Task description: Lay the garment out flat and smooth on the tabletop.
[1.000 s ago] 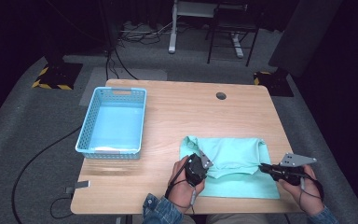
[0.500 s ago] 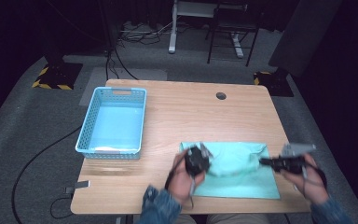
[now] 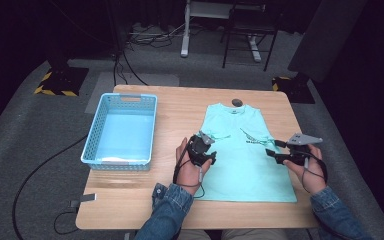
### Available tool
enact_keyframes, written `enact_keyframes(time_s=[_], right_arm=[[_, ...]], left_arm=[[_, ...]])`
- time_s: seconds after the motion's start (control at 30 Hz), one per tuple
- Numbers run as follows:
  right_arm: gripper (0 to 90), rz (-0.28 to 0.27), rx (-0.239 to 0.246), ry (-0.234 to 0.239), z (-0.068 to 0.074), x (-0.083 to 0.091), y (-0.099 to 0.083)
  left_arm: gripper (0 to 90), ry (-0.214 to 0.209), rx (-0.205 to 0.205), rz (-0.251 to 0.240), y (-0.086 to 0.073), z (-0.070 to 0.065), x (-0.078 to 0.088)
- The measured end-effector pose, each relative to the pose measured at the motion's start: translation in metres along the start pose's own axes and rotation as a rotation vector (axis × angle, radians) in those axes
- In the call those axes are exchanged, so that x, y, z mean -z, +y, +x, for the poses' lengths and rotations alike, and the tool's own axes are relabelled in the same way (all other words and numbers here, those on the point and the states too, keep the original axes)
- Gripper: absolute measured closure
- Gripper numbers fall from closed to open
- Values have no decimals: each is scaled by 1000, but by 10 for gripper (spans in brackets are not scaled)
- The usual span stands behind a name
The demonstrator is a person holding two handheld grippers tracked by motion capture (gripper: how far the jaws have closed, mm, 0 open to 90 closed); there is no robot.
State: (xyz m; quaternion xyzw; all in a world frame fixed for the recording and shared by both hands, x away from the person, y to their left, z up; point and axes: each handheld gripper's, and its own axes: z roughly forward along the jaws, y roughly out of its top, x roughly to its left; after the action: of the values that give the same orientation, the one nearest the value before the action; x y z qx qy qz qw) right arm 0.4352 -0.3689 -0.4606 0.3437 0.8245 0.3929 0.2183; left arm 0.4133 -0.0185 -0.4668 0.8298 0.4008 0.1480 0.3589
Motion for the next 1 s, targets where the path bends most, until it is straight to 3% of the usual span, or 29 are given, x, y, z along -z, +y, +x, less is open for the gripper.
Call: enact_keyframes(time_s=[0.1,0.33,0.4,0.53,0.7,0.8,0.83,0.93,1.0], right_arm=[[426,45,-3,51,6,-11,-11],[405,120,-44,77,-1,-26,-28],[409,92,-69,78,-2,-25,-32],[409,94,-63,68,4,-16,-39],[408,107,-53,80,16,8,-54],[445,167,-59,105,24,28,-60],[453,183,-76,116,25,34,-59],[416,114,-92,83,19,40,-57],[394,101,-97,62,15,37,-54]], left_arm=[[505,-4,-15,36,-10,0,-12],[506,11,-19,52,-20,1,-18],[520,16,-31,50,-23,-3,-16],[554,-7,-60,50,-30,-16,-10],[560,-53,-91,58,-46,-37,6],[524,-92,-77,58,-57,-47,17],[492,-86,-68,64,-59,-48,20],[478,-49,-77,42,-54,-47,23],[463,-31,-79,32,-49,-43,22]])
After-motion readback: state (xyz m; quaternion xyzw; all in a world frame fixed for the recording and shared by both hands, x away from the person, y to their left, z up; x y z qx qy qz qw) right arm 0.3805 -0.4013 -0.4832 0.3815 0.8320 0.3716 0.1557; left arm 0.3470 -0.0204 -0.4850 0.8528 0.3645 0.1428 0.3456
